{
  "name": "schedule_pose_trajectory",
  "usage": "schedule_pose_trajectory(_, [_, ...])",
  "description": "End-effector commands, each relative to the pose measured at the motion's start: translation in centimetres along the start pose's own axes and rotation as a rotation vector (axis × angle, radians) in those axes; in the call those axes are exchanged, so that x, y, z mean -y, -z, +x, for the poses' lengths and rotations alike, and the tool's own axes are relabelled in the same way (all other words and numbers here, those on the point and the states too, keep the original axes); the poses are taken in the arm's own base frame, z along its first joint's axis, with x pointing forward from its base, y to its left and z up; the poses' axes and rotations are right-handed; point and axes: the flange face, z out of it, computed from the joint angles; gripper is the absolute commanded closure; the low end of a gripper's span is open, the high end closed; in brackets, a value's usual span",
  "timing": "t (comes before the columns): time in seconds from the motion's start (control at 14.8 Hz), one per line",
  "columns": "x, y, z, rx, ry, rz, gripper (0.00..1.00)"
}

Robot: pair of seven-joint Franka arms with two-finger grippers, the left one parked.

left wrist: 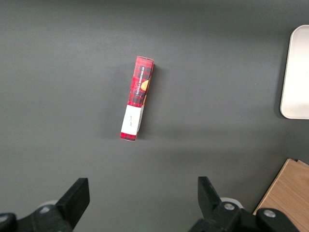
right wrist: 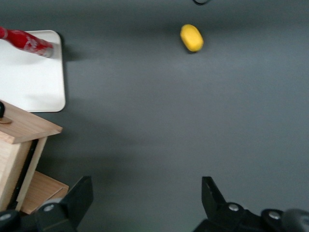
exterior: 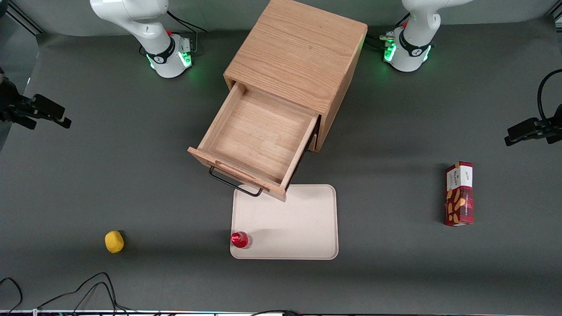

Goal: Open upper drawer

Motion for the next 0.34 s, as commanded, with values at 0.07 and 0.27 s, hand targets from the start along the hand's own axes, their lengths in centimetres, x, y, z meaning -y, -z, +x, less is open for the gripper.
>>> schedule_pose_trajectory(0.07, [1.15, -0.32, -1.17, 0.004, -0.021, -0.072, 0.0])
schedule_pose_trajectory(0.27, [1.73, -0.42, -1.16, 0.006, -0.009, -0.066, 0.0])
